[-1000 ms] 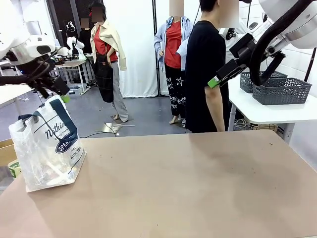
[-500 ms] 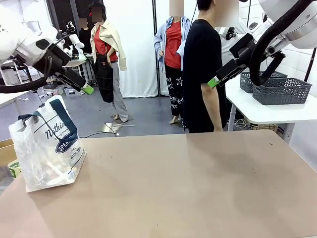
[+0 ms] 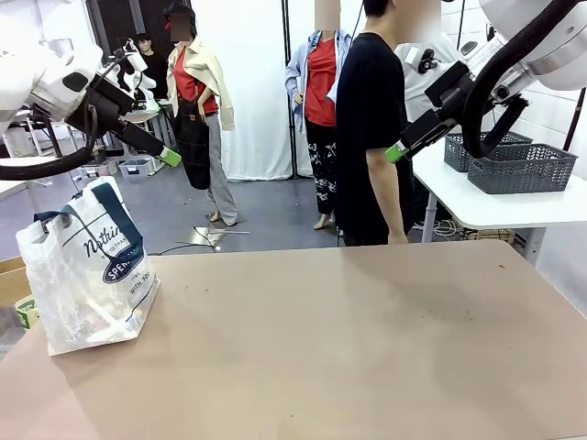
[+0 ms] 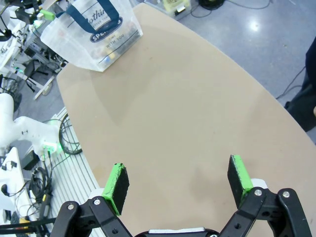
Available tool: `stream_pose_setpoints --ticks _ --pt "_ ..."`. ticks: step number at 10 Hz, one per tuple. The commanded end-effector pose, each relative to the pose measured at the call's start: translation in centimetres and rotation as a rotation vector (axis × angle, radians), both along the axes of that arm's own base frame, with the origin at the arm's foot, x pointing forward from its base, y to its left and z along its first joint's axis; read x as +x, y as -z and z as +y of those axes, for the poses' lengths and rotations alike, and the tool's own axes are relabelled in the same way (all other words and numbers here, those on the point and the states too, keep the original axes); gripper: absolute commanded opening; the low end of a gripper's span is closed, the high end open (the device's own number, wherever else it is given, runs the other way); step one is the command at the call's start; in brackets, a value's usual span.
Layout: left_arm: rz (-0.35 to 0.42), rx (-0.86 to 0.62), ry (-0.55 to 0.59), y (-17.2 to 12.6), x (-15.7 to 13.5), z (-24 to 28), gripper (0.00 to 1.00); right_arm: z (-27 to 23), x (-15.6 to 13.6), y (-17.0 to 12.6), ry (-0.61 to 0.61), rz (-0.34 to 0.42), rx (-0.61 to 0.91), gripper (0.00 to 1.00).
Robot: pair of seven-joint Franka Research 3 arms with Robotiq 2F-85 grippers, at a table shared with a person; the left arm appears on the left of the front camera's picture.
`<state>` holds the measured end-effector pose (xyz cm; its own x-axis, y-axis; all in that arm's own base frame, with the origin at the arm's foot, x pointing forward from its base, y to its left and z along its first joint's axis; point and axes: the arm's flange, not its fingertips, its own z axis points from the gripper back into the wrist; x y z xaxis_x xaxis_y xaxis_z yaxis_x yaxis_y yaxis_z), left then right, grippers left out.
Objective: Transfer purchased items from the store into the shopping bag.
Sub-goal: Move the Reusable shopping bag to the right side of the table.
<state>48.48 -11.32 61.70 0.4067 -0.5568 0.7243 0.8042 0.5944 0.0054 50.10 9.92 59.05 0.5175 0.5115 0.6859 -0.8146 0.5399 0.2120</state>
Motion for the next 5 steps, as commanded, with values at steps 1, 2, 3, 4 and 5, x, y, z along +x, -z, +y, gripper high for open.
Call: stream_pose_setpoints --ticks 1,2,3,4,5 --pt "0.006 -0.004 0.013 -0.47 -0.09 -0.08 1.0 0.02 -0.09 0.11 -0.002 0.002 0.002 1.0" --pt "0.006 -0.004 0.013 -0.47 -0.09 -0.08 1.0 0.02 -0.09 0.11 -0.002 0.002 0.002 1.0" --pt "0.006 -0.004 0.013 -0.47 -0.09 -0.08 1.0 0.02 -0.09 0.11 -0.002 0.002 0.002 1.0" --pt "0.006 -0.004 0.013 -0.47 -0.09 -0.08 1.0 0.02 -0.09 0.11 -0.002 0.002 0.002 1.0" --pt "0.006 -0.004 0.013 -0.47 -0.09 -0.08 1.0 0.02 -0.09 0.11 -0.002 0.002 0.002 1.0"
